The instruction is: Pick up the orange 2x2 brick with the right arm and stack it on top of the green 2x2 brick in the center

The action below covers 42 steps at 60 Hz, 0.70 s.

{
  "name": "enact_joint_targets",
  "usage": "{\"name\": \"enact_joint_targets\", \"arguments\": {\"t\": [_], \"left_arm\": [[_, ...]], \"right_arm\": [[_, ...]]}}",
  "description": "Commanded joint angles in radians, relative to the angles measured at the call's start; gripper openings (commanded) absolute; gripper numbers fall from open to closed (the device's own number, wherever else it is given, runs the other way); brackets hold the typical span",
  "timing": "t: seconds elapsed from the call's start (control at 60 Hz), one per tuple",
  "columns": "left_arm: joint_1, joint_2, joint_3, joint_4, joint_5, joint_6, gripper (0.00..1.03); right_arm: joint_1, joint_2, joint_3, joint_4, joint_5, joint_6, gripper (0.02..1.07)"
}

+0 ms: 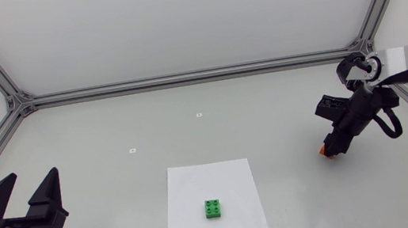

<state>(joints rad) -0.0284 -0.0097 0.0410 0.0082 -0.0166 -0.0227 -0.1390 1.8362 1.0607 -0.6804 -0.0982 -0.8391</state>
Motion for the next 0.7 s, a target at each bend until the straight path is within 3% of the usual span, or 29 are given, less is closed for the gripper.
{"name": "enact_joint_targets", "arguments": {"t": [0.0, 0.117, 0.35, 0.683], "left_arm": [[0.001, -0.006, -0.041, -0.011, 0.003, 0.006, 0.99], [0.001, -0.006, -0.041, -0.011, 0.003, 0.006, 0.99], [0.001, -0.006, -0.041, -0.011, 0.003, 0.006, 0.99], [0.001, -0.006, -0.041, -0.011, 0.003, 0.006, 0.99]], "right_arm": [[0.004, 0.011, -0.002, 0.001, -0.001, -0.029, 0.46], [-0.001, 0.001, 0.012, -0.016, -0.026, -0.025, 0.35], [0.038, -0.15, -0.039, -0.028, -0.009, -0.032, 0.34], [0.343, -0.489, -0.126, -0.173, -0.018, -0.011, 0.3]]}}
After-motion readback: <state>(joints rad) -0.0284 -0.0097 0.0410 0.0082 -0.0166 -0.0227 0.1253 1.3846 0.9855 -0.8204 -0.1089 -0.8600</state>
